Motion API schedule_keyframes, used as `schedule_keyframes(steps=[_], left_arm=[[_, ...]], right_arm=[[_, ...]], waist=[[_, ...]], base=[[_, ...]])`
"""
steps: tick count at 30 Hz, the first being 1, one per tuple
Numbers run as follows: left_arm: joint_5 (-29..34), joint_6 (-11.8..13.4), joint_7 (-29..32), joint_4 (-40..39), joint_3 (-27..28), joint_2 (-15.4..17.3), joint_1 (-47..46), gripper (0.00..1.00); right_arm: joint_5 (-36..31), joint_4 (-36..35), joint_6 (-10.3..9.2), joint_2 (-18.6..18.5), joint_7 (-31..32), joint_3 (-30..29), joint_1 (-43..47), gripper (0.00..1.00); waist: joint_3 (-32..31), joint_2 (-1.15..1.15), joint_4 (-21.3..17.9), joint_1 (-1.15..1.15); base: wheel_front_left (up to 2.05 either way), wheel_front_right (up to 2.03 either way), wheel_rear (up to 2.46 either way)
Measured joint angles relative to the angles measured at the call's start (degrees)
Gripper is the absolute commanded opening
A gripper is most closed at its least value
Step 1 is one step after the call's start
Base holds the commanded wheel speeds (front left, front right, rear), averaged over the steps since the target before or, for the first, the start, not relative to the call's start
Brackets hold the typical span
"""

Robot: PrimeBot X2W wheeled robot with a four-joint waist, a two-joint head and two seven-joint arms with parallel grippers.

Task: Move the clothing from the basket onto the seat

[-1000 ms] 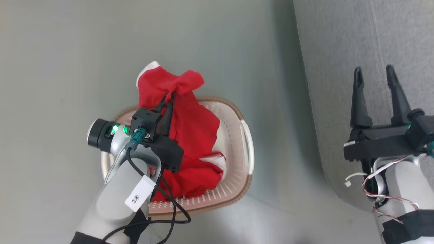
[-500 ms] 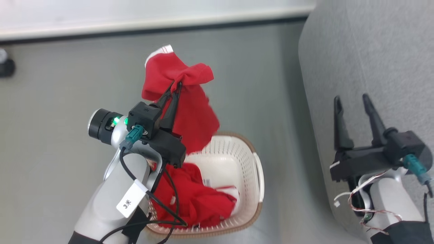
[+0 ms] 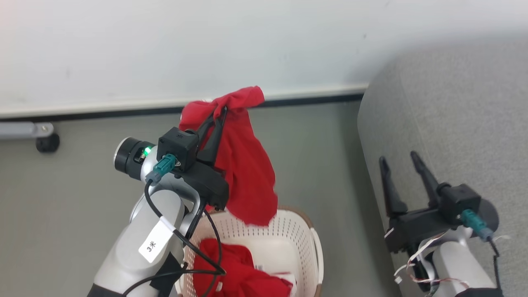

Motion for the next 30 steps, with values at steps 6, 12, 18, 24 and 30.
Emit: schedule_keyframes(steps=[6, 12, 18, 24, 30], left_arm=[[-0.8, -1.0, 1.1, 1.3, -0.7, -0.1, 0.7, 0.0], [-2.1, -1.5, 2.1, 1.9, -2.0, -0.1, 3.7, 0.0], [-3.1, -1.5, 3.1, -0.6, -3.7, -0.1, 6.4, 0.0], [-3.5, -1.6, 4.6, -3.9, -5.6, -0.2, 7.6, 0.0], [-3.9, -1.9, 5.7, -7.6, -7.3, -0.1, 8.3, 0.0]], right_arm=[[-0.4, 2.6, 1.25, 0.8, 0.0, 3.0, 1.2, 1.0], [-0.5, 5.2, 2.98, 1.5, 0.0, 7.5, 2.6, 1.0], [-0.5, 7.3, 3.67, 1.9, 0.0, 12.9, 2.4, 1.0], [-0.4, 10.3, 3.68, 1.8, 0.0, 17.0, -1.4, 1.0], [2.9, 12.4, 3.71, 1.3, 0.0, 24.2, -3.6, 1.0]], waist=[[-5.2, 0.0, 0.2, 0.0], [-10.3, 0.0, 0.4, 0.0], [-14.6, -0.01, 0.5, 0.0], [-16.6, 0.0, 1.1, 0.0], [-16.4, 0.0, 2.2, 0.01]], base=[[0.0, 0.0, 0.0], [0.0, 0.0, 0.0], [0.0, 0.0, 0.0], [0.0, 0.0, 0.0], [0.0, 0.0, 0.0]])
